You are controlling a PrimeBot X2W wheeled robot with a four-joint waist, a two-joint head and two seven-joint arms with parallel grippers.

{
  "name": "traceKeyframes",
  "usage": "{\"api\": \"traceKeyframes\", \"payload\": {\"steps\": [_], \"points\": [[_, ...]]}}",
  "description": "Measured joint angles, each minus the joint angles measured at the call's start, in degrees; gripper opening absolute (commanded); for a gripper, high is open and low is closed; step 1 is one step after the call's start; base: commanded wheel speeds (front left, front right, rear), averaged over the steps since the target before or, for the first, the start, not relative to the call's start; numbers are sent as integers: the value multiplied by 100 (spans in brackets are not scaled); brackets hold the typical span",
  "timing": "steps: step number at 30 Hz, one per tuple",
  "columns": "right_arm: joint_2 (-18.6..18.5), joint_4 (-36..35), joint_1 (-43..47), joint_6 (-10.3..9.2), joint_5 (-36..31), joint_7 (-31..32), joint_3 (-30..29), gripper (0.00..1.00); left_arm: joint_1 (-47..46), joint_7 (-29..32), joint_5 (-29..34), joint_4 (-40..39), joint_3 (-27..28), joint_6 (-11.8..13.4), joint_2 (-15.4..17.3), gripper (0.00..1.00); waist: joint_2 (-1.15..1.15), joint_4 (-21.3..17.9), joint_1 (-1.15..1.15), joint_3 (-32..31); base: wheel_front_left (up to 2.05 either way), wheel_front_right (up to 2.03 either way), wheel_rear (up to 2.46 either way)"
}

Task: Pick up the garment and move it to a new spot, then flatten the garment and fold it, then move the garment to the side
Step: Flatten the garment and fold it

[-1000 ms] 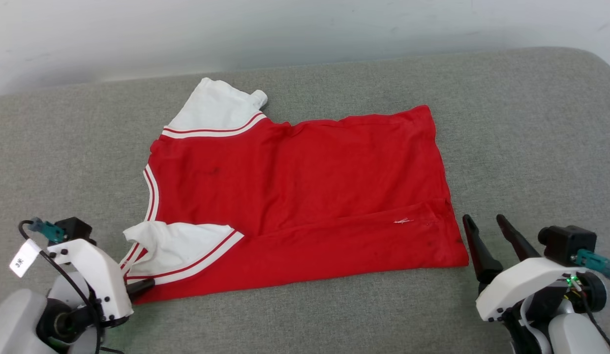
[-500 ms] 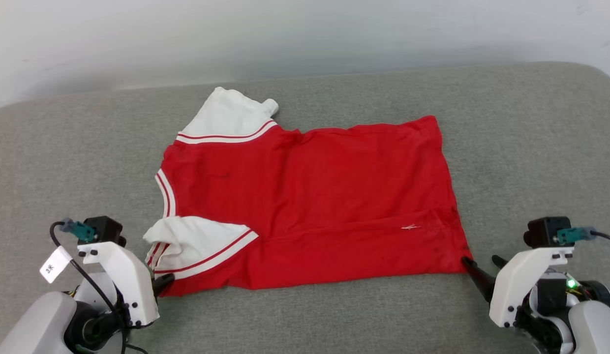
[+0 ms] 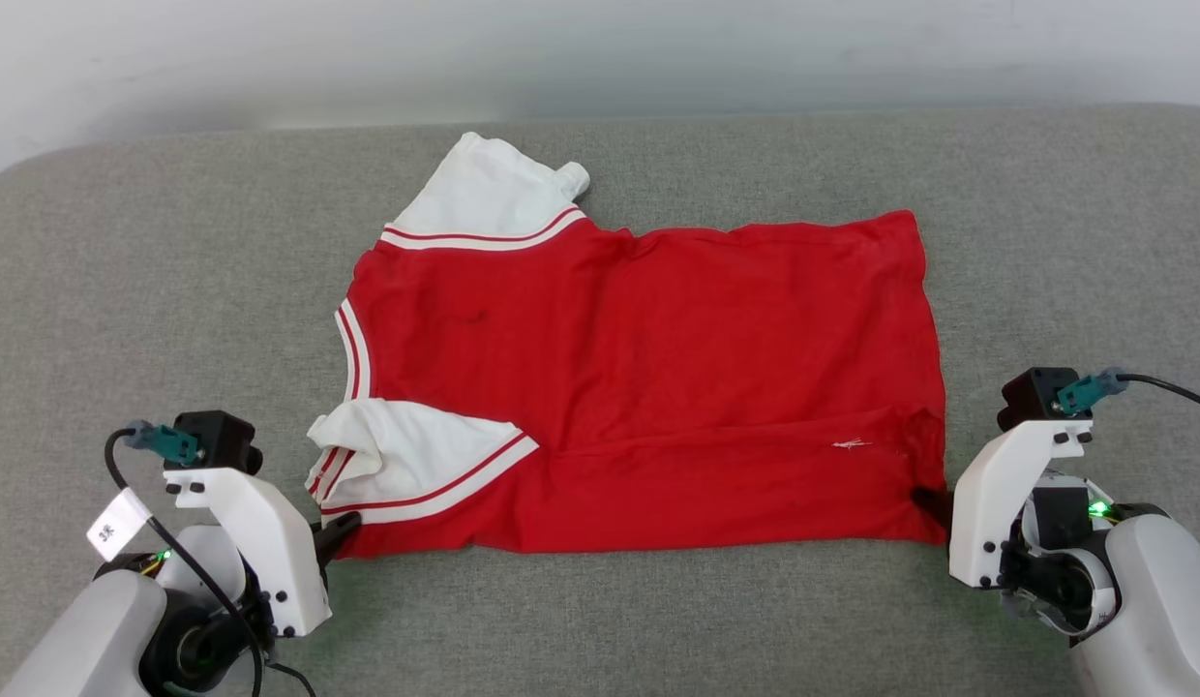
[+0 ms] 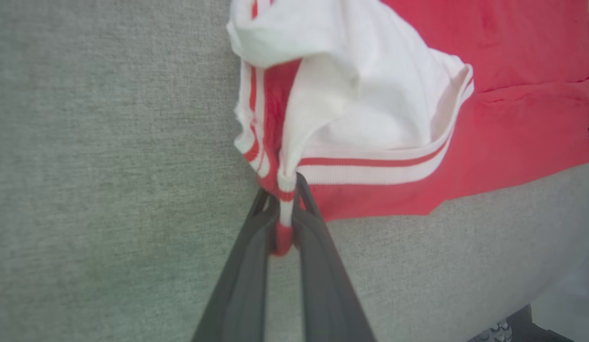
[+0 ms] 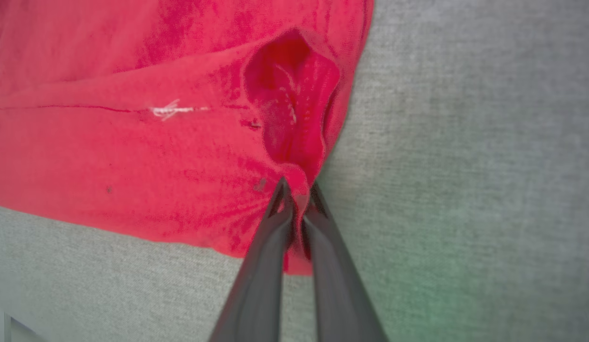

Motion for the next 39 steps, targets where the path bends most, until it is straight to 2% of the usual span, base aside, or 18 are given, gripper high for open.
{"api": "traceKeyframes", "payload": {"steps": [9,18,22,27,28,29,30,36,39], "points": [[-151,-334,307,0,112,-73,256,0,379,-300,-45,-10,32,-40,-62,0,0,7,0,-360,0,0,0],[-319,-921,1339,9,180,33,49,0,1157,-435,-156,-243,108,234,54,0,0,26,0,-980,0,0,0],[-271,-1129,1734,9,168,100,-187,0,1427,-388,-261,-331,134,370,81,0,0,38,-1,-1140,0,0,0],[-91,-1315,2030,9,102,91,-320,0,1579,-359,-314,-321,68,386,8,0,0,4,0,-1118,0,0,0],[-57,-1335,2046,9,65,-1,-346,29,1577,-379,-316,-278,56,369,-41,4,0,0,0,-1100,0,0,0],[-44,-1356,2070,9,13,-109,-377,100,1573,-417,-323,-221,44,355,-90,45,0,0,0,-1082,0,0,0],[-12,-1374,2101,8,-8,-242,-426,100,1562,-482,-319,-160,43,348,-140,100,0,2,0,-1065,0,0,0],[176,-1717,2249,8,-350,-1819,-452,100,1417,-1165,-2,66,81,318,-330,100,0,-3,0,-1087,0,0,0],[337,-1872,2416,8,-654,-2547,-534,100,1414,-1685,218,30,166,415,-406,100,0,-20,0,-1167,0,0,0]]}}
